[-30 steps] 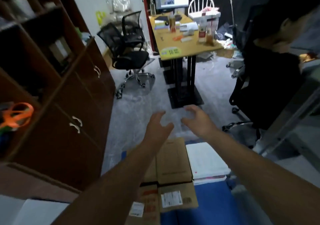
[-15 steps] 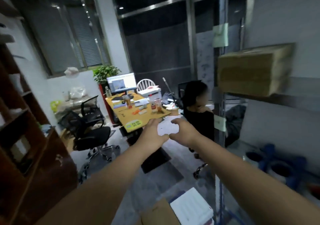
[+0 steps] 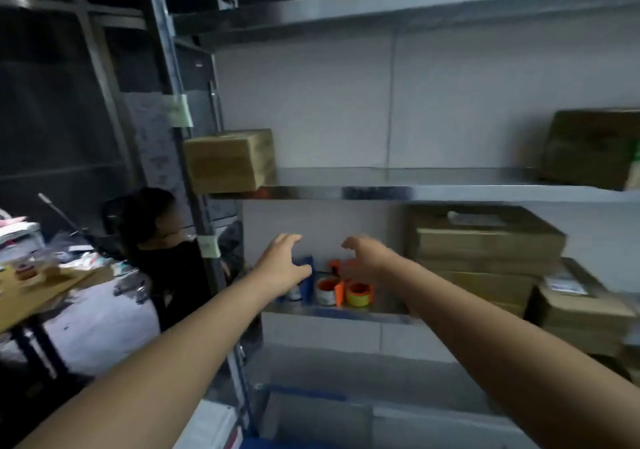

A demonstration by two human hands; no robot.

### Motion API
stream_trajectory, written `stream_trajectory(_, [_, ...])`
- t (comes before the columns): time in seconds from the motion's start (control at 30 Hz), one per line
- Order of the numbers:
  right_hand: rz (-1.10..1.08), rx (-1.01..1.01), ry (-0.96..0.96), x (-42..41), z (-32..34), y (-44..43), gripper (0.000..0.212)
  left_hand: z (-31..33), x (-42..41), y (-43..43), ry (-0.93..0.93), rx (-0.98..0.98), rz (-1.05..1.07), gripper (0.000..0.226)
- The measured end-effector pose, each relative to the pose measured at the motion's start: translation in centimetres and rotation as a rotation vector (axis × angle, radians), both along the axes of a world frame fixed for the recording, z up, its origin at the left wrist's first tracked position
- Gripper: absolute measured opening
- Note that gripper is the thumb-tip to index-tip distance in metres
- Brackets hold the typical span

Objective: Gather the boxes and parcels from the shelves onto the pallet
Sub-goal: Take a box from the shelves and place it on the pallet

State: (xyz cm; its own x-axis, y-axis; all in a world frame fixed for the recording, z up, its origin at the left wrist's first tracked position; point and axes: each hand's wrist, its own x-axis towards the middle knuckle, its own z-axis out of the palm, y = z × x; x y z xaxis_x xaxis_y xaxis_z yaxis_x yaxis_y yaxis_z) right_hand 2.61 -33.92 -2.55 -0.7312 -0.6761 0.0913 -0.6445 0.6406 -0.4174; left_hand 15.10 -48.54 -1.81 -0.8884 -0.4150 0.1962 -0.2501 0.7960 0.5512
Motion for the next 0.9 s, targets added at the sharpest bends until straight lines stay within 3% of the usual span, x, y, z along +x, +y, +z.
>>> stream_trajectory(0.13, [-0.165, -0.001, -0.033, -1.6, 1.7, 11.0, 0.058, 0.5, -3.6, 8.4, -0.007, -0.036, -0.147, 0.071])
stream_trajectory(0.23, [-0.303, -0.057, -0.033, -2.2, 2.6, 19.2, 0.065, 1.4, -6.8, 15.8, 0.022, -0.028, -0.298, 0.07])
stream_trajectory(0.43, [-0.53, -0.056, -0.057, -2.8, 1.6, 37.7, 0.053, 1.5, -12.4, 34.5, 0.005, -0.057, -0.584, 0.071])
stream_trajectory(0.6, [-0.733, -0.081, -0.086, -1.6, 0.5, 55.6, 0.062, 0.2, -15.5, 50.9, -0.06, -0.053, -0.787, 0.072])
stream_trajectory(0.77, [-0.999, -0.113, -0.015, 1.0, -0.4, 72.2, 0.054, -0.3, -17.6, 67.7, 0.001, -0.024, -0.98, 0.066])
stream_trajectory(0.9, [-1.171, -0.184, -0.007, 3.6, -0.8, 82.5, 0.064, -0.8, -18.4, 78.2, -0.048, -0.05, -1.142, 0.068])
